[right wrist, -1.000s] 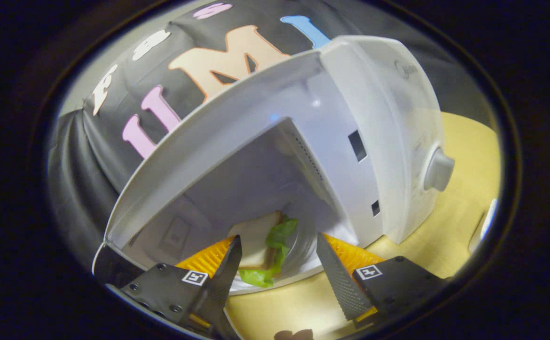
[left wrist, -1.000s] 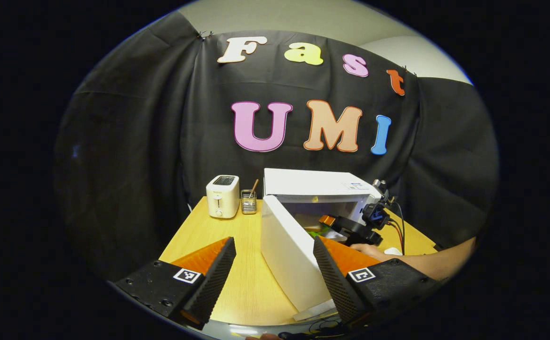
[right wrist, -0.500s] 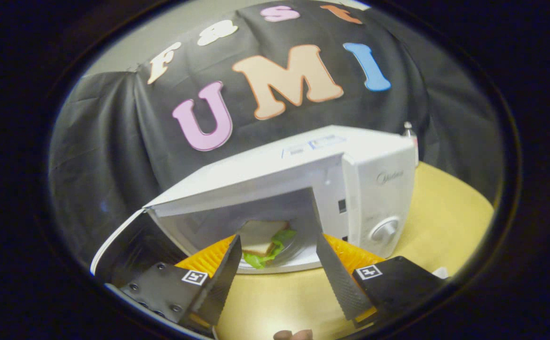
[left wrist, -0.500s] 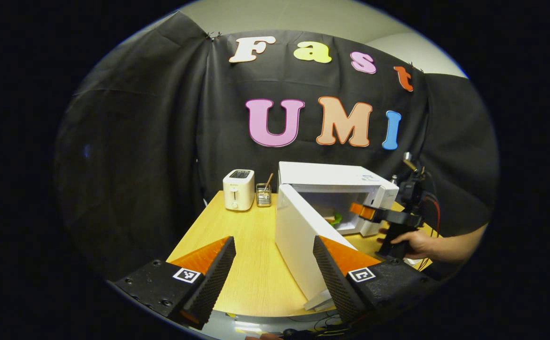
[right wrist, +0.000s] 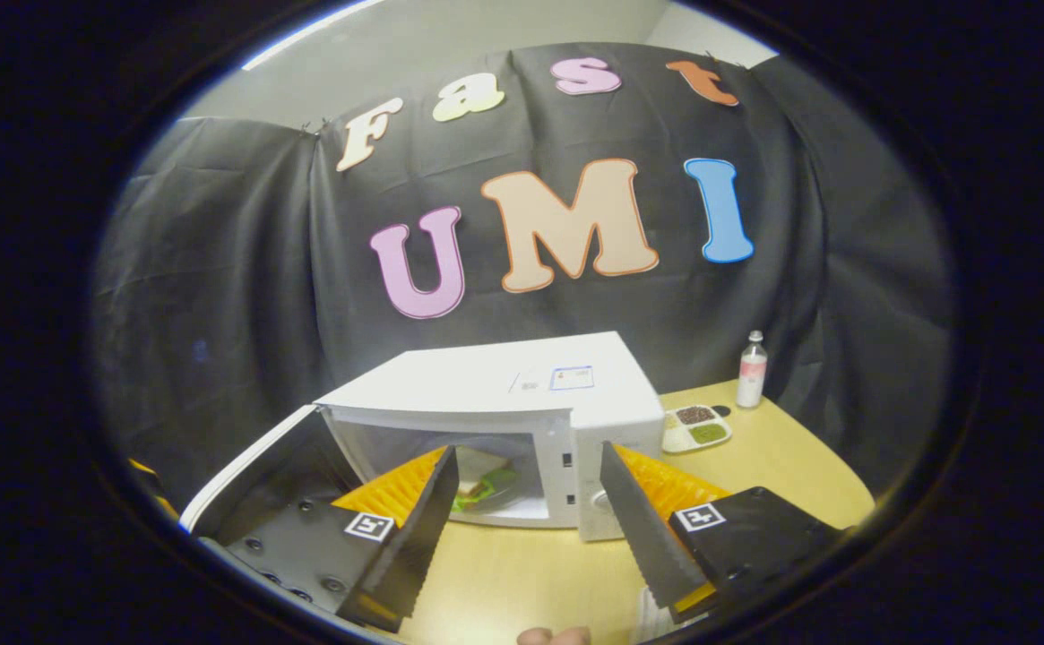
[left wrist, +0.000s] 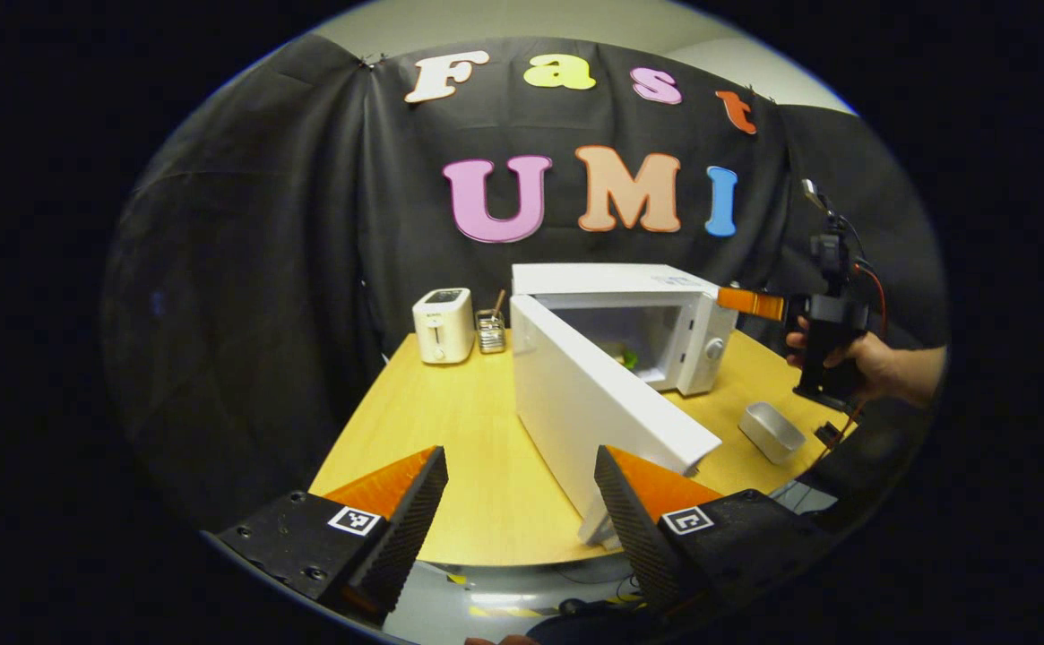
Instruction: Open the microwave oven with the left hand, put the food in, and close the microwave oven.
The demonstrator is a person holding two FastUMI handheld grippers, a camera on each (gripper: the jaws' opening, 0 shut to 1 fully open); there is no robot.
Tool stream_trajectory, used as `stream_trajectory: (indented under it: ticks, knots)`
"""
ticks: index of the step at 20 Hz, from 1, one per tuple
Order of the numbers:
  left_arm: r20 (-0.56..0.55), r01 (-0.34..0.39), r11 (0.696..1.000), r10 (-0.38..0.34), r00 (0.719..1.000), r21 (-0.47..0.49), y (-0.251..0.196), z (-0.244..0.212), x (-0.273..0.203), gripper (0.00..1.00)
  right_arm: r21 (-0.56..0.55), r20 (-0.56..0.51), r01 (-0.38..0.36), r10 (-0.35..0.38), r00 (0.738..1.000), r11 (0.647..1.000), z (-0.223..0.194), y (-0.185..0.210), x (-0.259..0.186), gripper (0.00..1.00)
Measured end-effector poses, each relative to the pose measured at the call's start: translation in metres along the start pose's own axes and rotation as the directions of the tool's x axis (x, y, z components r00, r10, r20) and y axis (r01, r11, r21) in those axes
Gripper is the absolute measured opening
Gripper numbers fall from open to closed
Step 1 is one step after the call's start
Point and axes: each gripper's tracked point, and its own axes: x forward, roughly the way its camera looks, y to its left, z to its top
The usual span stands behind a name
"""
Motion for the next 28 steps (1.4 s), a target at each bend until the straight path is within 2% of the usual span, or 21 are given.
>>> stream_trajectory:
  ticks: [3,6,7,8,9,10,11,12,19,20,28]
  knots:
    - [-0.064,0.038,0.999,-0.036,0.997,0.028,-0.011,-0.022,-0.002,0.96,-0.009,0.015,-0.003,0.003,1.0,1.0,0.018,-0.011,-0.011,0.87]
    - [-0.082,0.054,0.998,-0.053,0.995,0.012,-0.014,-0.03,0.001,0.95,0.007,0.026,0.001,-0.001,1.0,1.0,0.025,-0.017,-0.014,0.87]
    - [-0.084,0.056,0.998,-0.056,0.995,-0.002,-0.013,-0.031,0.001,0.95,0.014,0.029,0.004,-0.004,1.0,1.0,0.028,-0.019,-0.016,0.97]
    - [-0.082,0.049,0.999,-0.05,0.995,-0.023,-0.01,-0.033,0.005,0.96,0.018,0.035,0.008,-0.009,0.999,1.0,0.032,-0.021,-0.016,0.97]
    - [-0.094,0.02,0.999,-0.024,0.995,-0.042,-0.003,-0.035,0.007,0.72,0.018,0.042,0.013,-0.013,0.999,1.0,0.034,-0.024,-0.018,0.97]
    - [-0.113,-0.029,0.998,0.022,0.993,-0.057,0.008,-0.041,0.011,0.49,0.016,0.046,0.017,-0.017,0.999,1.0,0.04,-0.025,-0.022,0.87]
    - [-0.148,-0.105,0.993,0.095,0.984,-0.06,0.024,-0.047,0.012,0.25,0.013,0.05,0.022,-0.023,0.999,1.0,0.042,-0.027,-0.024,0.87]
    - [-0.169,-0.117,0.991,0.104,0.98,-0.07,0.026,-0.055,0.02,0.02,0.011,0.053,0.026,-0.026,0.998,1.0,0.043,-0.029,-0.026,0.87]
    - [-0.205,-0.061,0.997,0.049,0.978,-0.052,-0.013,-0.063,0.04,0.0,0.017,0.054,0.053,-0.054,0.997,0.998,0.045,-0.048,-0.037,0.87]
    - [-0.205,-0.055,0.998,0.045,0.978,-0.044,-0.018,-0.061,0.041,0.0,0.013,0.053,0.057,-0.058,0.997,0.998,0.045,-0.051,-0.04,0.97]
    - [-0.207,-0.022,0.999,0.017,0.978,-0.023,-0.057,-0.045,0.07,0.0,0.017,0.077,0.085,-0.086,0.993,0.996,0.062,-0.089,-0.06,0.97]
